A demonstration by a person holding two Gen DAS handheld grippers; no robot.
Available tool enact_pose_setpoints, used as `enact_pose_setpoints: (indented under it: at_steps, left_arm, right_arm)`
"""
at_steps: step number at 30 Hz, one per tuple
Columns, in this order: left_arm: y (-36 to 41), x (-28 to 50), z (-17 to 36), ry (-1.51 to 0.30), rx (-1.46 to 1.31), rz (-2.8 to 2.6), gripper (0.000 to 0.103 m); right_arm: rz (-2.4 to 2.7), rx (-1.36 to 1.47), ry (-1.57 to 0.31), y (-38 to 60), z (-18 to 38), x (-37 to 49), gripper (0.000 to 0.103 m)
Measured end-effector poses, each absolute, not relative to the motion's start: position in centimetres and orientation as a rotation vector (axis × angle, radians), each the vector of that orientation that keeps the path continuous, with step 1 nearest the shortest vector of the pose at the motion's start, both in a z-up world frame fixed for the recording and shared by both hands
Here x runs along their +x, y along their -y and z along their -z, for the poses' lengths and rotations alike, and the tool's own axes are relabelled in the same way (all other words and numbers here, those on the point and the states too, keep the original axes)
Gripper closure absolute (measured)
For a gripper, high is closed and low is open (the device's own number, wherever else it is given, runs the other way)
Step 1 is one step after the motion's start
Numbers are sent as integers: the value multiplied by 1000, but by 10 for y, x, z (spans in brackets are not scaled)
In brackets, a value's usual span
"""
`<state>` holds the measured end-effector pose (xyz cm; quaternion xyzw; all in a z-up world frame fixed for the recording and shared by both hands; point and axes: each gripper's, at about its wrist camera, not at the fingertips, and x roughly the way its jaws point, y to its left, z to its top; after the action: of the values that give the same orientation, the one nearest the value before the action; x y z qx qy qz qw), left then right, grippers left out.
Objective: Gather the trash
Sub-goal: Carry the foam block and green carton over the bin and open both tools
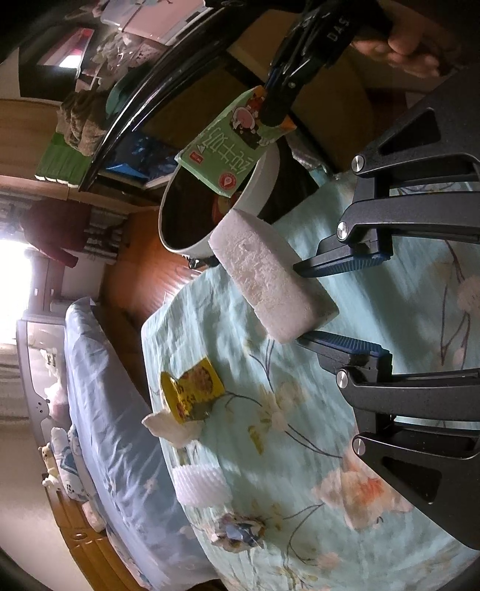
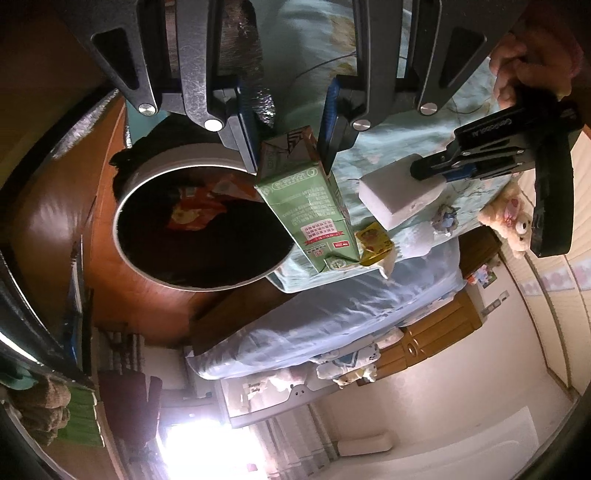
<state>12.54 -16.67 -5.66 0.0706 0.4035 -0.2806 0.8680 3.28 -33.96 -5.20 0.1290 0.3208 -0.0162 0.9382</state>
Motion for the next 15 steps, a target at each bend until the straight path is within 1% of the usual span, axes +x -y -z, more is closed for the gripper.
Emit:
enact_pose_setpoints:
  at_steps: [15]
  left_arm:
    - [192,129,53,-839,161,618,74]
  right_arm:
    - [108,255,-650,360,51,30,71]
